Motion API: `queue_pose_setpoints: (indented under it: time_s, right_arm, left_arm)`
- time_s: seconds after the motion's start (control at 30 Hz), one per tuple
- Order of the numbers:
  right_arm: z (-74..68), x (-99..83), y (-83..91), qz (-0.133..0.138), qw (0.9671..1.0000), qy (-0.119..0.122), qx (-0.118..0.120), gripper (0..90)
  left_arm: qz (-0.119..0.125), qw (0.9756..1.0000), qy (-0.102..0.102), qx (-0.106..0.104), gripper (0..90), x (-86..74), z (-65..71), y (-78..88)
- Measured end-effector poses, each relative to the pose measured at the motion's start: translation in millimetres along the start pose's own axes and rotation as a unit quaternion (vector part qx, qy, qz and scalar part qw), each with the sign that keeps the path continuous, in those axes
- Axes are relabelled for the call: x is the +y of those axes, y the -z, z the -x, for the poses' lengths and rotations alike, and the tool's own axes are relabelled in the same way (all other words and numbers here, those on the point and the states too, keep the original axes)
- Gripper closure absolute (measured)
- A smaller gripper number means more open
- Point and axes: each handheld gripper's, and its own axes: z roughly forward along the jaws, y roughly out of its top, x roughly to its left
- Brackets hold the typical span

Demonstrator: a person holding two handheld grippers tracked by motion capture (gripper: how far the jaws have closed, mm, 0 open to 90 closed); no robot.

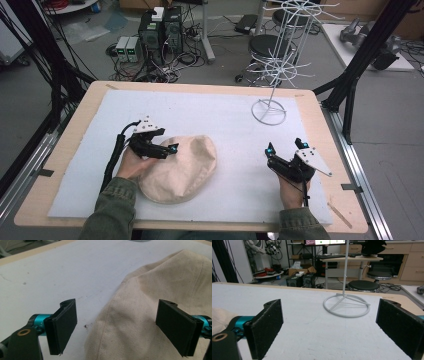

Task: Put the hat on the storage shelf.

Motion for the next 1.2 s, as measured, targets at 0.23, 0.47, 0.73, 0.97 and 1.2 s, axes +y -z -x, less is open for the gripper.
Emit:
queue_pose_setpoints:
  time_s: [0.23,0.47,0.73,0.97,1.2]
  right_arm:
    - [0.2,-0.2,-0.4,-0.001,1.0000,0.001,-0.001,6.4]
    - [0.0,-0.1,0.0,-0.003,1.0000,-0.002,-0.003,6.5]
    - [0.2,-0.2,0.3,-0.004,1.0000,0.000,-0.002,6.5]
    - [0.0,-0.4,-0.1,-0.004,1.0000,0.004,-0.002,6.5]
    - [0.7,-0.6,-0.7,-0.005,1.0000,0.002,-0.003,6.5]
  left_arm:
    - [-0.049,0.9982,0.014,-0.033,17.6,-6.9,-5.1,-10.2]
    - [-0.165,0.9851,-0.037,-0.032,18.1,-0.8,7.3,-33.5]
    - [-0.168,0.9845,-0.042,-0.030,49.0,-4.7,3.3,-31.3]
    - [-0.152,0.9865,-0.057,-0.022,75.2,-8.6,1.7,-25.8]
    - [-0.143,0.9873,-0.066,-0.015,79.0,-8.9,3.7,-23.0]
